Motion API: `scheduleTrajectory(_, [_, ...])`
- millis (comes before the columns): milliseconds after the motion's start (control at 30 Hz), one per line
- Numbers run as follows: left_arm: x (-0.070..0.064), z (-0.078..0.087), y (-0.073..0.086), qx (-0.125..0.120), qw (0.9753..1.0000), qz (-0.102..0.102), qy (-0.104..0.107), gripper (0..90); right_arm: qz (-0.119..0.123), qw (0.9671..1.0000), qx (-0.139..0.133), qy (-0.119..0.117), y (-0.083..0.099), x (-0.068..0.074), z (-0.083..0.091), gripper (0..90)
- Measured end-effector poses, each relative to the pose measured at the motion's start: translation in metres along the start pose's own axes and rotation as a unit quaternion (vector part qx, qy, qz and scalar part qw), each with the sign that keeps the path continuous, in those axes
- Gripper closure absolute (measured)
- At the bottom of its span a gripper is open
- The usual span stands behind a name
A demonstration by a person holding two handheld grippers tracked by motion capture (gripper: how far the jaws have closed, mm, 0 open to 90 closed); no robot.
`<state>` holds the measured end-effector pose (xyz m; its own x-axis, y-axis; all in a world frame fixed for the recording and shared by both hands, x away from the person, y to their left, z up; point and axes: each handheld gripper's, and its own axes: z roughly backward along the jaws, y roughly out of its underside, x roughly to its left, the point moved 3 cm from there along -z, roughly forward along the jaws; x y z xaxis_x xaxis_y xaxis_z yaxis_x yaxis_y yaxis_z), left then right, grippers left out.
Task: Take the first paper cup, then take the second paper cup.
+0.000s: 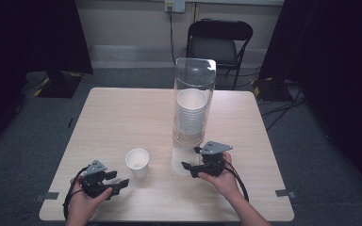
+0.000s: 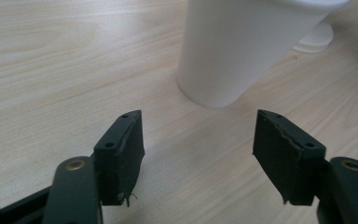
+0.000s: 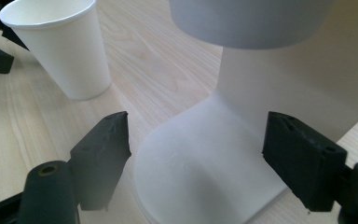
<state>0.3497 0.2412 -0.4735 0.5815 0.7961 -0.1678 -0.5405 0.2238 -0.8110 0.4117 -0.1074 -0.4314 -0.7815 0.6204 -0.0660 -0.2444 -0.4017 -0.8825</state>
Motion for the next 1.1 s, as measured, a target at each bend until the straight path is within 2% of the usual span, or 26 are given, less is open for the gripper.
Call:
scheduleTrajectory(167, [-0.002,-0.007,0.007,0.012,0.9995,-0.027,-0.013,25.3,0.004,1.0000,-0.002,0.006,-0.006,-0.001,0.000,22.2])
scheduleTrajectory(267, [-0.003,-0.013,0.010,0.017,0.9988,-0.044,-0.016,24.5,0.001,1.0000,-0.004,0.008,-0.010,-0.002,0.000,22.1])
scheduleTrajectory(333, [-0.003,-0.015,0.010,0.010,0.9986,-0.050,-0.016,22.9,-0.005,0.9999,-0.009,0.013,-0.012,-0.003,0.000,21.8])
scheduleTrajectory(400, [-0.003,-0.016,0.010,0.009,0.9984,-0.052,-0.017,22.2,-0.010,0.9998,-0.017,0.009,-0.013,-0.005,0.001,21.8])
scheduleTrajectory(567, [-0.006,-0.019,0.011,0.015,0.9963,-0.079,-0.030,18.4,-0.014,0.9994,-0.028,0.013,-0.016,-0.008,0.005,21.4])
scheduleTrajectory(667, [-0.010,-0.021,0.011,0.027,0.9938,-0.100,-0.039,16.0,-0.014,0.9991,-0.034,0.020,-0.021,-0.010,0.007,21.5])
scheduleTrajectory(1100, [-0.011,-0.022,0.011,0.029,0.9932,-0.106,-0.037,12.1,-0.020,0.9983,-0.048,0.026,-0.029,-0.016,0.013,21.9])
